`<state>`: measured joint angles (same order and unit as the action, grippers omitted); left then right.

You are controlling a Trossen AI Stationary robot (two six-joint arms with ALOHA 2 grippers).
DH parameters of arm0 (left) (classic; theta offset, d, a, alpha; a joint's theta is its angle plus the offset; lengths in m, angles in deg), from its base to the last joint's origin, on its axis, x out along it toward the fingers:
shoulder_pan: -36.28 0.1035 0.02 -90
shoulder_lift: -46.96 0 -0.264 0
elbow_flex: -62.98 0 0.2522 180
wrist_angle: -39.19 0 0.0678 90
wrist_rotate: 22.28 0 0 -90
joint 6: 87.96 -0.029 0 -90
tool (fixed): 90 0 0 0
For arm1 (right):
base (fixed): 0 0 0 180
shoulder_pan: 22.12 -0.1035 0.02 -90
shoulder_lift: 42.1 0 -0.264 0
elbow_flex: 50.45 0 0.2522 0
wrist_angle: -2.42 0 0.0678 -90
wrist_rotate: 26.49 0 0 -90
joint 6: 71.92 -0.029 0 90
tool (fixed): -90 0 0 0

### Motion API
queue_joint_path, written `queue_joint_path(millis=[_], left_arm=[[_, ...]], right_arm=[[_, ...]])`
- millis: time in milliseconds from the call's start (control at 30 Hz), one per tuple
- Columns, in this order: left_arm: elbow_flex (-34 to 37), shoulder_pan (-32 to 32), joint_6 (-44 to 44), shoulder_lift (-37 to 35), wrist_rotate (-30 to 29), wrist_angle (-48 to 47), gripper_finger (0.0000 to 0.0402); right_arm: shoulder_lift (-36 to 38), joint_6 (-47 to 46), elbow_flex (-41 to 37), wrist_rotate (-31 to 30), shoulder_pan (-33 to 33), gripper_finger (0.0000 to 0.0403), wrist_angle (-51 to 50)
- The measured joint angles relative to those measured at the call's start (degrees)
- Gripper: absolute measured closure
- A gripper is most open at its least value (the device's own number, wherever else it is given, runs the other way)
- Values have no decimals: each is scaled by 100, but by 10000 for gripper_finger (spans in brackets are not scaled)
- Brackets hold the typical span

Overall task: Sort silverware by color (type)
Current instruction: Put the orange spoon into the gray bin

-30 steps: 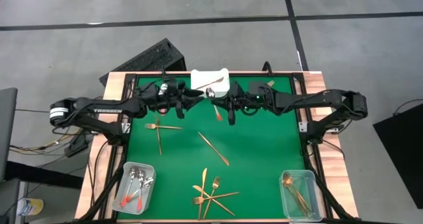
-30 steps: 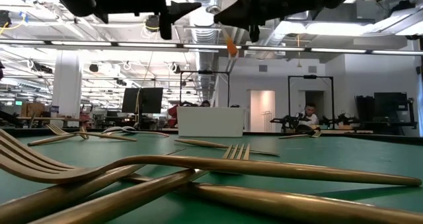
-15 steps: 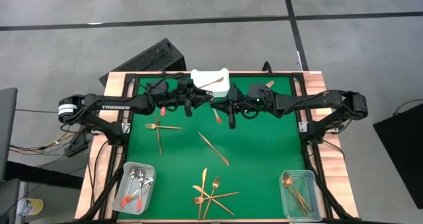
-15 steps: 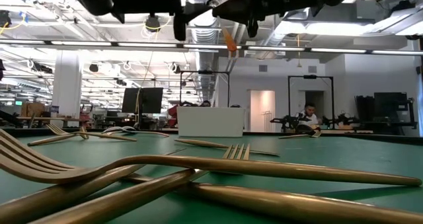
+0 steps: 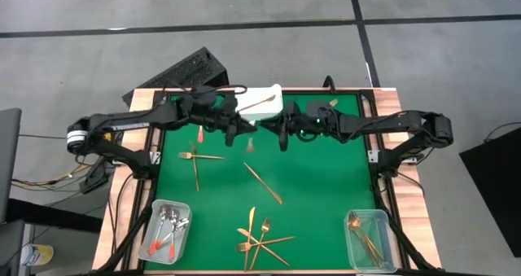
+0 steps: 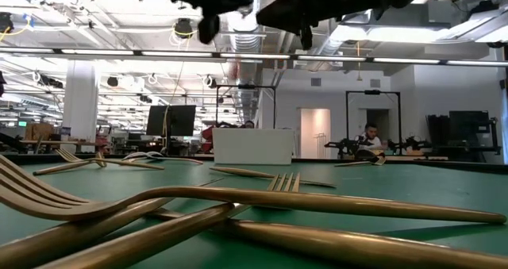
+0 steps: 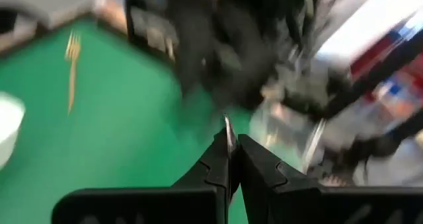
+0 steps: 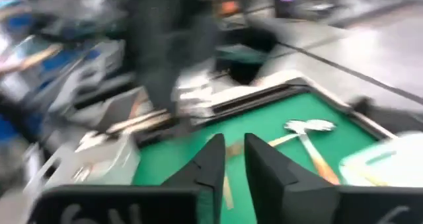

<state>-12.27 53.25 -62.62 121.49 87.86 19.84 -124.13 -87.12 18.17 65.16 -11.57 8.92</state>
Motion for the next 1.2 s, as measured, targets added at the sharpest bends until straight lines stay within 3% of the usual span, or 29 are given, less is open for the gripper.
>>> queue_joint_path(millis=[133, 233, 333, 433, 633, 833, 1033, 1200], left_arm=[[-1135, -165, -156, -198, -454, -3223, 399], [-1580, -454, 456, -320, -857, -5002, 399], [-1600, -975, 1647, -553, -996, -5978, 399], [-1607, -1825, 3019, -800, -1502, -6689, 397], [-1138, -3608, 5394, -1111, -2582, -6919, 397], [194, -4985, 7209, -1293, -2686, -6122, 396], [937, -5708, 8348, -1401, -2998, -5329, 387], [1223, -6010, 8517, -1356, -2975, -5339, 342]], right_arm=[[3, -1093, 1, -377, 223, 289, -475], [3, -1834, 0, -358, 366, 278, -1194], [-1, -2042, -3, -355, 430, 275, -1991], [-1, -2056, -3, -354, 425, 274, -2488], [-1, -2046, -5, -405, 282, 274, -2667], [-1, -1929, -5, -605, 270, 274, -2404], [-85, -1929, -7, -599, 263, 266, -2341], [-206, -1929, 4, -489, 144, 231, -2370]])
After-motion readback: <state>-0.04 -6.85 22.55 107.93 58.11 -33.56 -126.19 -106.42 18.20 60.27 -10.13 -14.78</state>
